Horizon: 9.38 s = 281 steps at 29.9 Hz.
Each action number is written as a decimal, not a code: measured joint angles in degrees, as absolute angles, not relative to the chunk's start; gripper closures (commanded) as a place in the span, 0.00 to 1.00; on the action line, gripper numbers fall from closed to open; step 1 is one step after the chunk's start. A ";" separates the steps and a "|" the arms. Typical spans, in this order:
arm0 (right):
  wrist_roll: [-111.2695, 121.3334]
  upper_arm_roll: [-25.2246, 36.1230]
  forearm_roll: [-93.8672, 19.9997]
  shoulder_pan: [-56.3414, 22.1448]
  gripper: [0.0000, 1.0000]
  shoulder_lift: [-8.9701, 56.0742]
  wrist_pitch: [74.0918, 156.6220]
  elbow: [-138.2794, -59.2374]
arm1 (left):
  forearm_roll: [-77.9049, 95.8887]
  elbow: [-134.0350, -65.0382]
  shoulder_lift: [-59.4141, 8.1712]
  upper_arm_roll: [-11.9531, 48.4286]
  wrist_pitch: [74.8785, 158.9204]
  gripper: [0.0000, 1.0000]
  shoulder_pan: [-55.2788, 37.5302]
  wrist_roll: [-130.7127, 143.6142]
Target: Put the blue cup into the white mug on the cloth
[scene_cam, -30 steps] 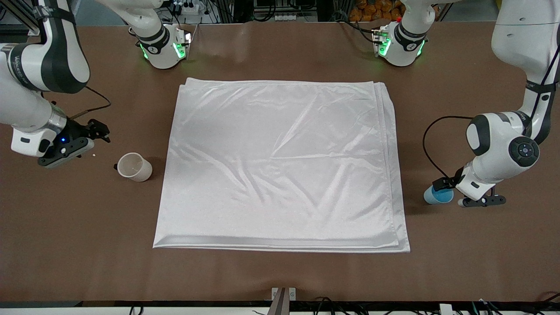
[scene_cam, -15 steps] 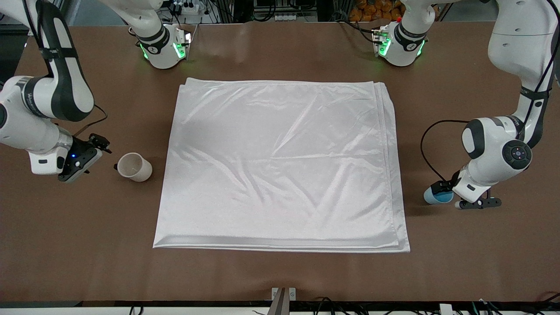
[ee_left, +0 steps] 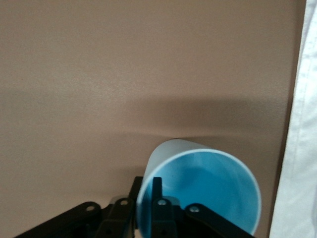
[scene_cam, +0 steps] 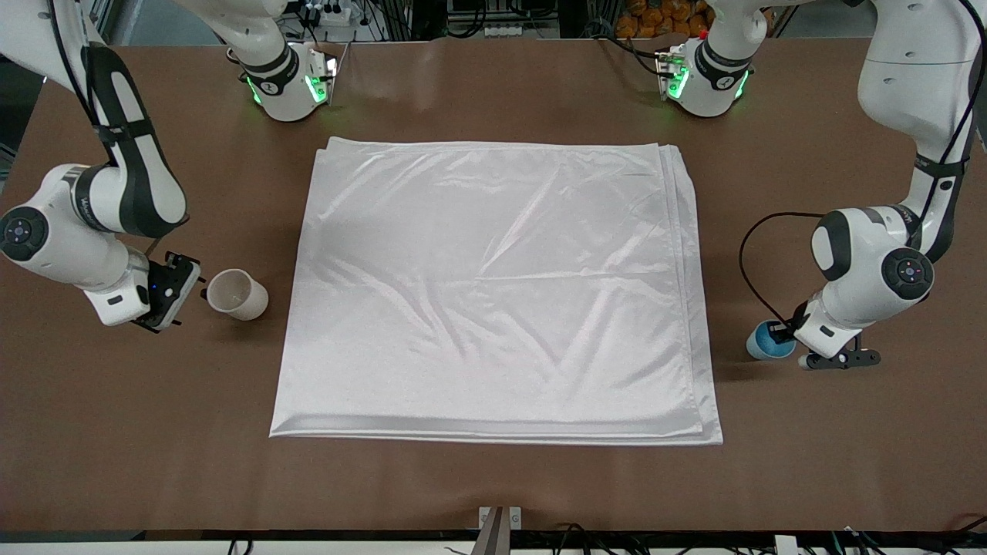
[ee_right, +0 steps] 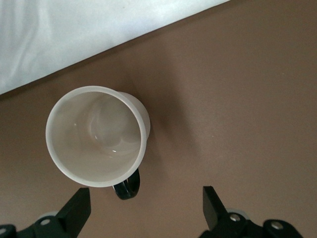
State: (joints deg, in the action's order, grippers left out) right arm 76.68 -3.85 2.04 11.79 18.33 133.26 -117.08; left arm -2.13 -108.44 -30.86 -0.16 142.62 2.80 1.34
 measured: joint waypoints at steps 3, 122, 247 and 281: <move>80.42 -3.85 2.04 11.98 0.00 19.44 133.29 -117.08 | -2.15 -108.43 -30.88 -0.10 142.63 1.00 2.53 1.31; 53.93 -16.92 4.21 -8.28 1.00 17.33 140.93 -119.60 | -5.79 -83.04 -18.15 9.05 106.10 1.00 -1.45 1.28; 8.36 -13.71 5.48 3.92 0.00 7.12 85.96 -83.18 | -5.02 -80.61 -38.06 15.56 125.32 1.00 -32.97 46.13; -5.90 -13.62 2.96 6.15 0.00 2.05 89.98 -88.46 | -5.02 -80.27 -42.48 12.81 131.68 0.00 -36.39 46.13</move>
